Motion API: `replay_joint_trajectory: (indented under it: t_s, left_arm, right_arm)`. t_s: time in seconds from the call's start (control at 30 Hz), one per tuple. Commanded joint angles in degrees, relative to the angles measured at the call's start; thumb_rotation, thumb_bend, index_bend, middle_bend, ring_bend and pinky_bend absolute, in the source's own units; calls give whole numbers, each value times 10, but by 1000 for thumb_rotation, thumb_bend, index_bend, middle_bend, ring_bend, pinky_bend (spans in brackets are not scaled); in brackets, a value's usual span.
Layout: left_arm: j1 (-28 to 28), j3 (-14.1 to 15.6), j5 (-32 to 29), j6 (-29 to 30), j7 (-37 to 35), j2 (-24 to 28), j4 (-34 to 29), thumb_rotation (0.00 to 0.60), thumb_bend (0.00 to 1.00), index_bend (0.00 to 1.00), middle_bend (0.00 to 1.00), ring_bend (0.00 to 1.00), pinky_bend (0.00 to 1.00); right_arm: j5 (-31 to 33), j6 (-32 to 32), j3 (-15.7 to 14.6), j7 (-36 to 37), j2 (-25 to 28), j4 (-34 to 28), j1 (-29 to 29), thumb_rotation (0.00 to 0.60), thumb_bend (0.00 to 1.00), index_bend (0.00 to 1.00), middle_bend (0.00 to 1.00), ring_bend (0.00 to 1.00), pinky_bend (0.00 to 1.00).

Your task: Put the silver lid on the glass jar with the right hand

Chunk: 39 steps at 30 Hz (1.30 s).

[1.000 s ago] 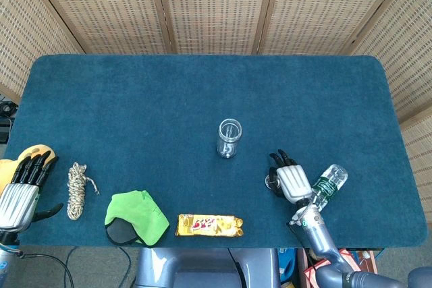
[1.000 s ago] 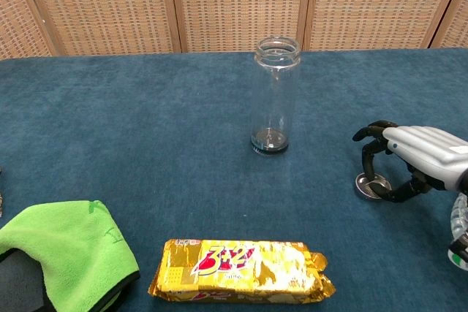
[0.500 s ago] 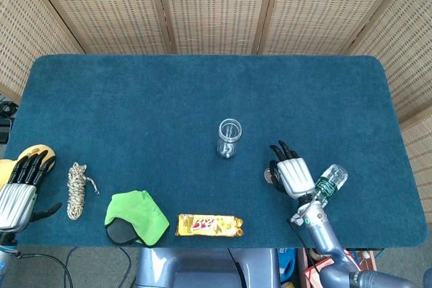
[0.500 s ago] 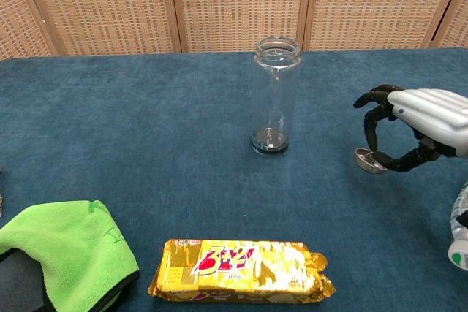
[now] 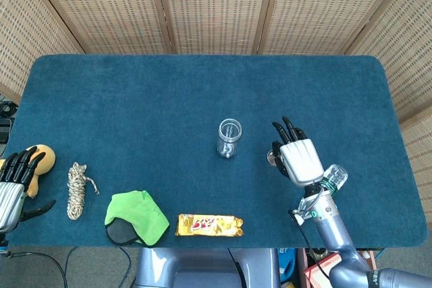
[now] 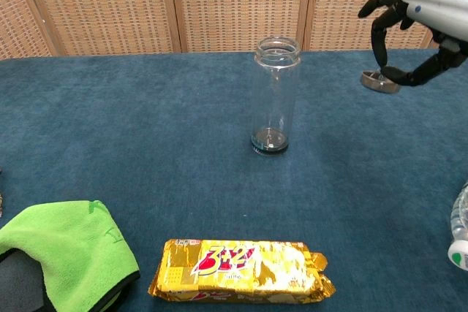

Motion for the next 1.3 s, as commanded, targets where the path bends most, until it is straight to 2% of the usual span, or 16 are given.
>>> replay_joint_trajectory:
  t_s: [0.03,0.33,0.6,0.97,1.3]
  left_arm:
    - [-1,-4,-3,0,-8,7,-6,600,166,0,0,0,0]
    - [-12,-12,-1,-7,-23,22,-15,600,165,0,0,0,0]
    - [-20,-15,-8,-21,-44,29,-14,600,166,0,0,0,0]
    - [-22,-12,-4,-25,-48,29,-15,600,165,0,0,0,0]
    - [-22,-13,-9,-25,-64,30,-9,600,166,0,0,0,0]
  right_arm:
    - [28,2,22,-43,22,-37,20,600,560,619,211,9,310]
    - [89,-7,50,-127,15,-68,77,600,560,619,204,9,310]
    - [146,-3,71,-185,-24,-62,145,600,560,619,201,9,310]
    - [180,4,72,-178,-77,-2,196,600,560,619,199,9,310]
    - [168,14,69,-156,-113,49,227,600,559,619,195,9,310]
